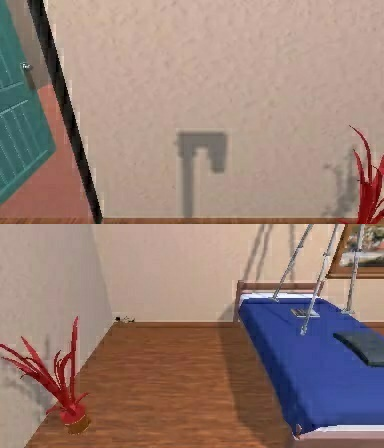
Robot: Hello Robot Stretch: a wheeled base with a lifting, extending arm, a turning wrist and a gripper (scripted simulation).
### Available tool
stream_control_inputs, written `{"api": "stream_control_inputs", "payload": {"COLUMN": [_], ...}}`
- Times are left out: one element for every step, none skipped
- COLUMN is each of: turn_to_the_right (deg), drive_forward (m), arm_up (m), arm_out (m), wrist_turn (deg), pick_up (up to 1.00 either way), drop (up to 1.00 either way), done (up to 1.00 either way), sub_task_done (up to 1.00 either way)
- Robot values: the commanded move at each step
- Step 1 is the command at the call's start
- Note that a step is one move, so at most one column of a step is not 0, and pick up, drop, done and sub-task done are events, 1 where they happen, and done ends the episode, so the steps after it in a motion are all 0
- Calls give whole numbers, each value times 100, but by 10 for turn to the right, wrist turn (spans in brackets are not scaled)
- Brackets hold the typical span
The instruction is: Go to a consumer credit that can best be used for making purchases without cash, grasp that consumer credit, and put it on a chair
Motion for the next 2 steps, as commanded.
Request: {"api": "stream_control_inputs", "payload": {"turn_to_the_right": [-450, -450], "drive_forward": [0, 0], "arm_up": [0, 0], "arm_out": [0, 0], "wrist_turn": [0, 0], "pick_up": [0, 0], "drop": [0, 0], "done": [0, 0], "sub_task_done": [0, 0]}}
